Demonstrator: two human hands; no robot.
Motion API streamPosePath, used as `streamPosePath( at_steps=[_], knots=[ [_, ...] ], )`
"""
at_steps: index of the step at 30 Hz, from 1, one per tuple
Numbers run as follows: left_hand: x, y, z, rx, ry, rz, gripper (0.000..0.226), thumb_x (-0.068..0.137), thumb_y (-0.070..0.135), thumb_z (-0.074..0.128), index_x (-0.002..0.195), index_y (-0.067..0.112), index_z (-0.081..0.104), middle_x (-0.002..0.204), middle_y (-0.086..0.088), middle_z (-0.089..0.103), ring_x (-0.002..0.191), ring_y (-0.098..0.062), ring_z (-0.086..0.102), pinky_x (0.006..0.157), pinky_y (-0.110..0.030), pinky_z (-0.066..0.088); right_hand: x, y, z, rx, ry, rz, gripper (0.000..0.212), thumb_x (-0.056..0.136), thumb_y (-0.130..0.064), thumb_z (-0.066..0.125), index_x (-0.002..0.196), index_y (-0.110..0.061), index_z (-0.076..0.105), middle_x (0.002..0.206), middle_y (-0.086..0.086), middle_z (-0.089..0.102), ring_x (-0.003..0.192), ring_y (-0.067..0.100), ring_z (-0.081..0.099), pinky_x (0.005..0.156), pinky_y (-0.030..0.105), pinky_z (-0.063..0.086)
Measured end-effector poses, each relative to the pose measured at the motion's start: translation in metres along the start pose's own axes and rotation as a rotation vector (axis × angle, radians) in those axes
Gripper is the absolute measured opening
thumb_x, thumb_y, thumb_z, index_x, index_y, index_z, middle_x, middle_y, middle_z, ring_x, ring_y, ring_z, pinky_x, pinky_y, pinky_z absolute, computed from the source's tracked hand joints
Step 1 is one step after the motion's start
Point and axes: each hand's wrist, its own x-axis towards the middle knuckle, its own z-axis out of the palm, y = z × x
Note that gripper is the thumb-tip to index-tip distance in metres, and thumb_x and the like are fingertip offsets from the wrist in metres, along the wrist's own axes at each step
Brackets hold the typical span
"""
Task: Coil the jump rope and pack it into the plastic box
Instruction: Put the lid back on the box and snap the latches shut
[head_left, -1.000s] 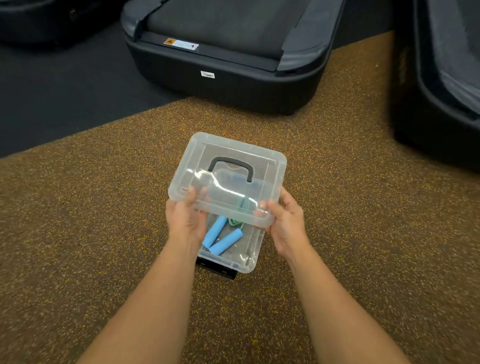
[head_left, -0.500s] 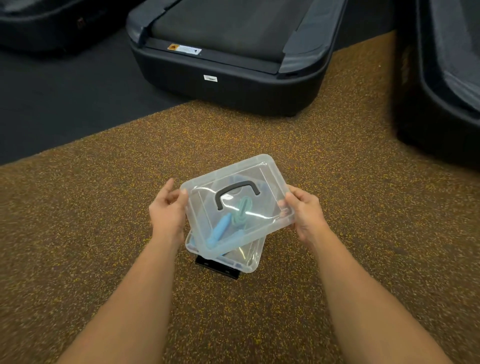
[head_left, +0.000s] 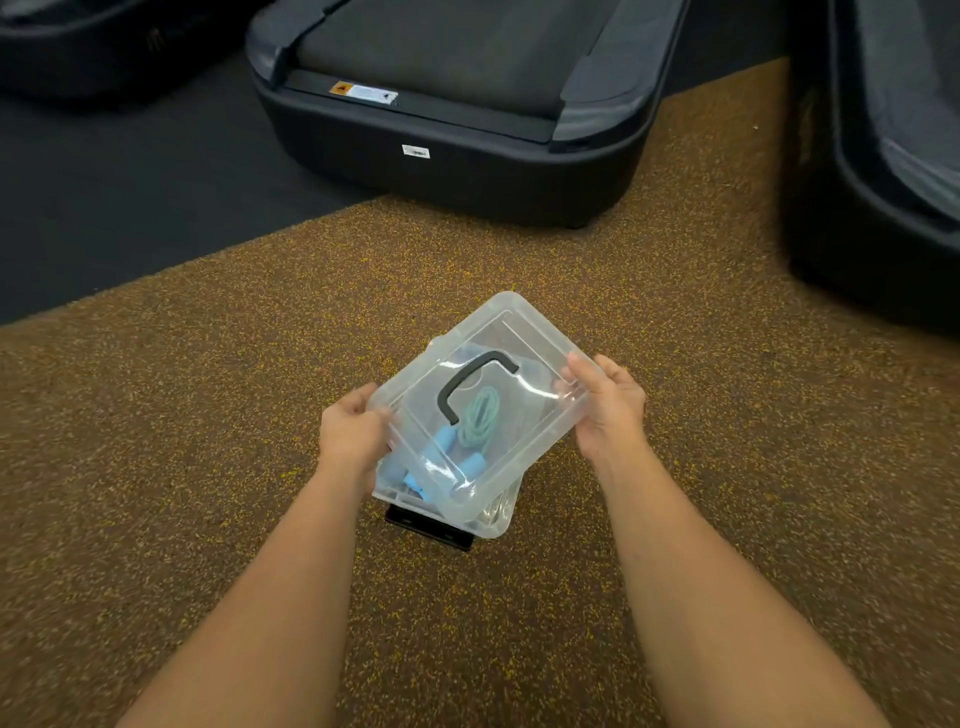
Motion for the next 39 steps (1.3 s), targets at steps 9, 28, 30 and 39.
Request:
streamPosePath(
  at_steps=[9, 28, 30, 39],
  knots=[
    [-0.004, -0.011, -0.009, 0.247, 0.116, 0.025, 0.005, 0.087, 0.008, 0.064, 0.091, 0.007, 0.064, 0.086, -0.013, 0.066, 0.086, -0.035, 0.067, 0.078, -0.052, 0.057, 0.006, 0.015, 0.016, -0.238, 0.052, -0.057, 0.026, 0.079, 0.013, 0.054, 0.098, -0.004, 0.06, 0.092, 0.012, 0.064, 0.078, 0.024, 0.064, 0.067, 0.039, 0.058],
    [-0.003, -0.022, -0.013, 0.704, 0.252, 0.063, 0.024, 0.083, 0.026, 0.071, 0.101, 0.009, 0.072, 0.097, -0.012, 0.07, 0.078, -0.025, 0.062, 0.071, -0.033, 0.055, 0.044, 0.049, 0.017, -1.086, -0.003, -0.164, 0.066, 0.089, -0.013, 0.054, 0.147, -0.018, 0.025, 0.14, 0.008, 0.043, 0.123, 0.03, 0.048, 0.101, 0.046, 0.046],
    [-0.002, -0.022, -0.012, 0.726, 0.245, 0.072, 0.027, 0.081, 0.027, 0.072, 0.101, 0.01, 0.073, 0.096, -0.014, 0.071, 0.077, -0.027, 0.065, 0.069, -0.034, 0.056, 0.04, 0.047, 0.016, -1.12, -0.004, -0.193, 0.062, 0.09, -0.011, 0.051, 0.147, -0.014, 0.028, 0.14, 0.007, 0.042, 0.123, 0.03, 0.047, 0.102, 0.047, 0.044],
    [0.002, -0.022, -0.013, 0.773, 0.227, 0.054, 0.019, 0.078, 0.026, 0.073, 0.089, 0.01, 0.073, 0.086, -0.014, 0.07, 0.076, -0.031, 0.068, 0.072, -0.043, 0.059, 0.039, 0.05, 0.014, -1.228, -0.024, -0.203, 0.061, 0.093, -0.011, 0.051, 0.148, -0.015, 0.026, 0.148, 0.004, 0.033, 0.132, 0.028, 0.036, 0.105, 0.047, 0.042]
  ],
)
